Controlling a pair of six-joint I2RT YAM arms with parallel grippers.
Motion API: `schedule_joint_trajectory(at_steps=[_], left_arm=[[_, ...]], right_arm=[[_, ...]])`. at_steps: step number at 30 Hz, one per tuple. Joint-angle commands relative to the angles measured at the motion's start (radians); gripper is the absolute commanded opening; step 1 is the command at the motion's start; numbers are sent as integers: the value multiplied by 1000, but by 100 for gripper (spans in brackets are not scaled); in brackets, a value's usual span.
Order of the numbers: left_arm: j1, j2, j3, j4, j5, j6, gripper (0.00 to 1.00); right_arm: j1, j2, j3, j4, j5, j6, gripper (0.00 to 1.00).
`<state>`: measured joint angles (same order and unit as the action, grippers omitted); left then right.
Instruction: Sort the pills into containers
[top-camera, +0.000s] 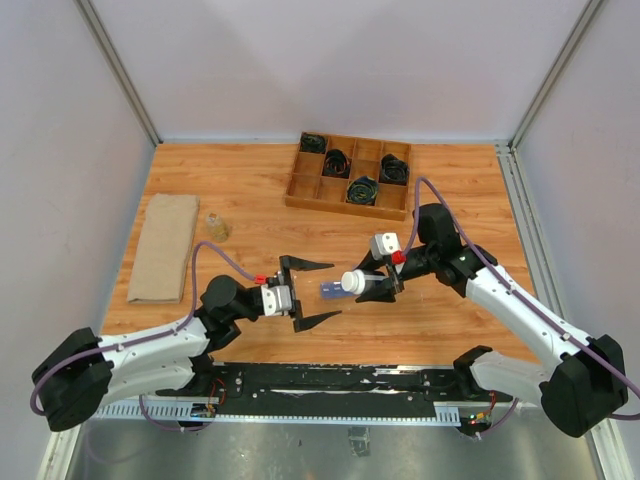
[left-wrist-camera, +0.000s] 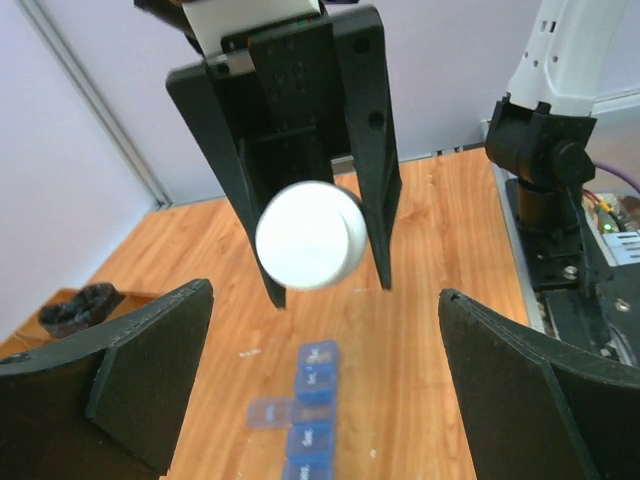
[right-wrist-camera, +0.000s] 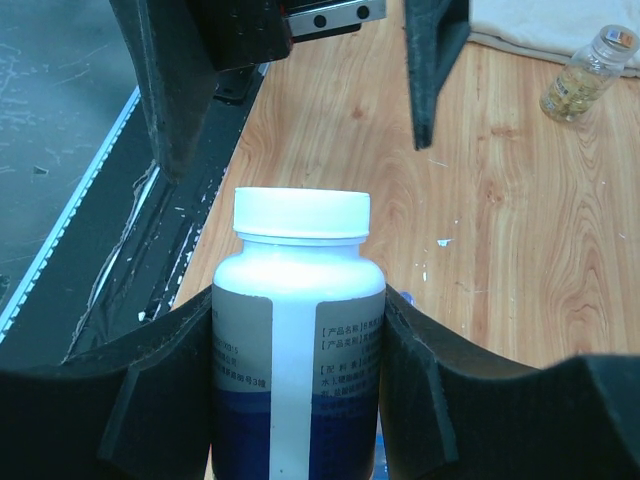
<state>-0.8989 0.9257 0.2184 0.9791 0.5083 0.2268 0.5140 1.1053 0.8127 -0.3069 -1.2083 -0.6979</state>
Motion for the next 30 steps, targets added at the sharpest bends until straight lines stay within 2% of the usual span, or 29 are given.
schedule_joint_trajectory(at_steps=[1, 8, 16, 30], left_arm=[[-8, 79, 138, -57, 57, 89, 99], [-4, 165, 210, -135, 165, 83, 83], [-5, 180, 216, -158, 116, 84, 63], [-4, 174, 219, -137, 72, 38, 62]], right_arm=[[-15, 0, 42, -50, 12, -81, 1], [-14, 1, 42, -54, 26, -93, 1], [-14, 3, 42, -55, 20, -91, 1], [-15, 9, 42, -57, 23, -92, 1]])
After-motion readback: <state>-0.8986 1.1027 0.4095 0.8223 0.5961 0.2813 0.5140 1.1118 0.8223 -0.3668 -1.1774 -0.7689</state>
